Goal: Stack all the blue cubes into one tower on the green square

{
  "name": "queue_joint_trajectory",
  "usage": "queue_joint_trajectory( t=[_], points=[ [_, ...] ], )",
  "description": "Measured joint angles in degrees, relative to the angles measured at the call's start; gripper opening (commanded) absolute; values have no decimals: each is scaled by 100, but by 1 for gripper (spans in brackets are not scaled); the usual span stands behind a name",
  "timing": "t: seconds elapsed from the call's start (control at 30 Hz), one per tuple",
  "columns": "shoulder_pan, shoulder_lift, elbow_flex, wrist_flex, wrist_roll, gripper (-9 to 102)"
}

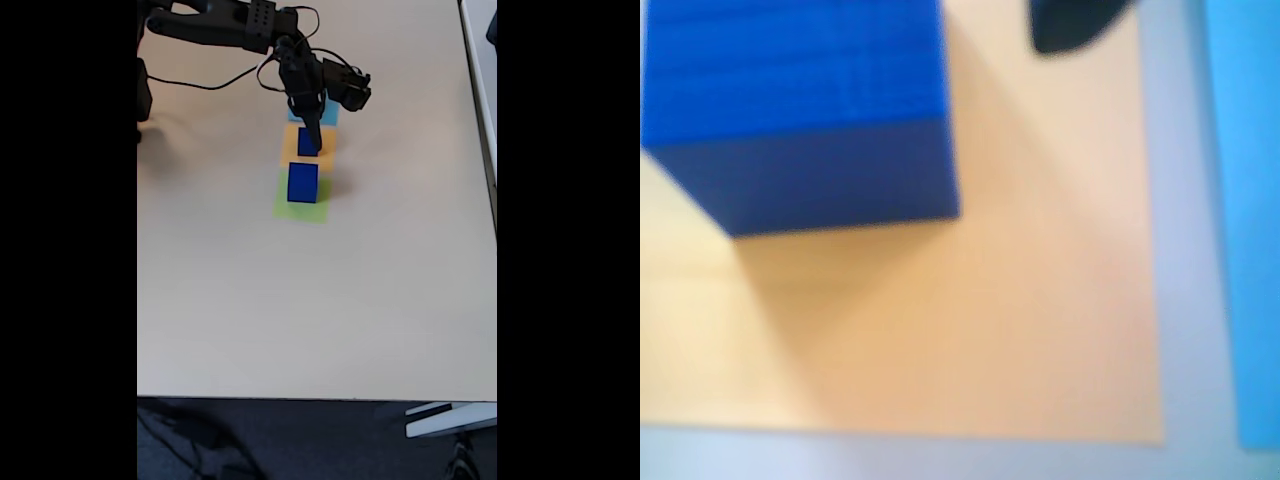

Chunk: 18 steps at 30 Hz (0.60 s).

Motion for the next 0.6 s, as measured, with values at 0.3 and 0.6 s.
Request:
queue_joint_trajectory(
  t=[0.3,0.6],
  points=[
    [0,-9,114,-97,0,33],
    [-9,-176,202,-114,105,33]
  ],
)
